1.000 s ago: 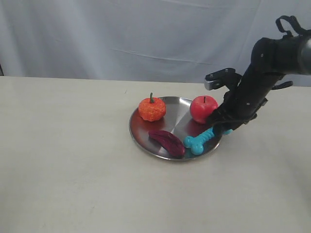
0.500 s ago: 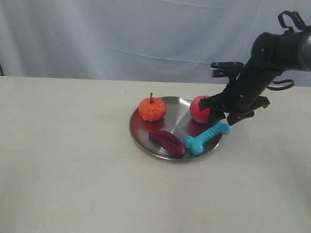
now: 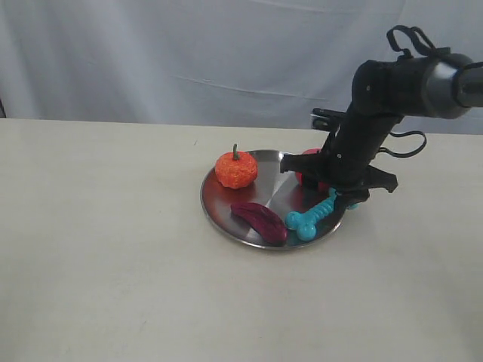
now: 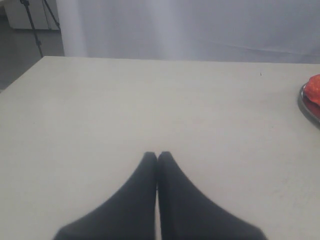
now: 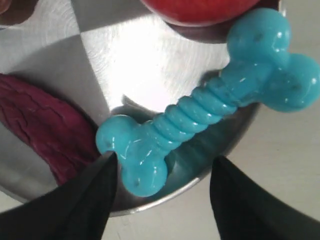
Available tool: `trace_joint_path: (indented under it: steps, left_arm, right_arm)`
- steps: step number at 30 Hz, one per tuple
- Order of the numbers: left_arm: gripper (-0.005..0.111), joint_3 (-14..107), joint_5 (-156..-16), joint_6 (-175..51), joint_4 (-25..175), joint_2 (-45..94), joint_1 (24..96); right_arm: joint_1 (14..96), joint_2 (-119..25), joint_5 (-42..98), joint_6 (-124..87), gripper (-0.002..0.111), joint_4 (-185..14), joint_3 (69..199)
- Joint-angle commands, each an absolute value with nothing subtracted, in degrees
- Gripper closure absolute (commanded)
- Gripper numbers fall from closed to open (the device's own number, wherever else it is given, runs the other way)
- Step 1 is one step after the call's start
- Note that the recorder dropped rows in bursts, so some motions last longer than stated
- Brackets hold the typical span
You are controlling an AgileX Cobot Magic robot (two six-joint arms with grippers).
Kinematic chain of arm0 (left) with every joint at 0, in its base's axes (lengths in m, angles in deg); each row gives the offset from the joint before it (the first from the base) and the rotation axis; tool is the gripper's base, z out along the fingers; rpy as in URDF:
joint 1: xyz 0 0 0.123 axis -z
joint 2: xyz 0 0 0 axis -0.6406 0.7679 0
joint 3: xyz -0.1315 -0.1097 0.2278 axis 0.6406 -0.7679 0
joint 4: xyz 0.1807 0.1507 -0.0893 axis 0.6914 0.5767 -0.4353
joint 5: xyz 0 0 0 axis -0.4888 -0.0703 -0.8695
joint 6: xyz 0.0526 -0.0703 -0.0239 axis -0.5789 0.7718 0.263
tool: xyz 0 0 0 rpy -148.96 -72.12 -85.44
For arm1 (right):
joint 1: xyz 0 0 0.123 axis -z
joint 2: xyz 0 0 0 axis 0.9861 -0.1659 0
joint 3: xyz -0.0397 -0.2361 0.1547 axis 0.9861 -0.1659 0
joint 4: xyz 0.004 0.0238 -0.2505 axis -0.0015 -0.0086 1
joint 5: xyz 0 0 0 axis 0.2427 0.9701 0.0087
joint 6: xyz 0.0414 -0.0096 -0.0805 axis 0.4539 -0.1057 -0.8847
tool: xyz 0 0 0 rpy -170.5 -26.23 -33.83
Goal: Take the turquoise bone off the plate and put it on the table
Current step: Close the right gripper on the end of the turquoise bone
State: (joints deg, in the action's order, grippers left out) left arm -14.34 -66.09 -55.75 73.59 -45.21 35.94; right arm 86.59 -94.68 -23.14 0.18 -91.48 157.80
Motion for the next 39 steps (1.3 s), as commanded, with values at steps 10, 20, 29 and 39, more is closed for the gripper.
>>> trace_joint_path:
  steps: [10,20,29,39]
  left_arm:
    - [0.107,-14.5,-66.4,-55.5,73.5,-45.3,36.4]
    - [0.107,-14.5,-66.4,-55.5,73.5,-45.3,36.4]
    - [0.107,-14.5,-66.4,-55.5,73.5,-45.3,36.4]
    - [0.107,-14.5,-66.4,-55.5,73.5,-45.3,36.4]
  right_arm:
    - [86.7,-98.4,-19.0,7.1,0.055,-88.0,158.1]
    - [86.7,-99.8,-15.9,7.4,0.068,-86.7,158.1]
    - [86.7,-99.8,-16.9,7.4,0.041,-86.8,158.1]
    - [86.4,-99.8,-13.5,10.8,0.051,-87.8,158.1]
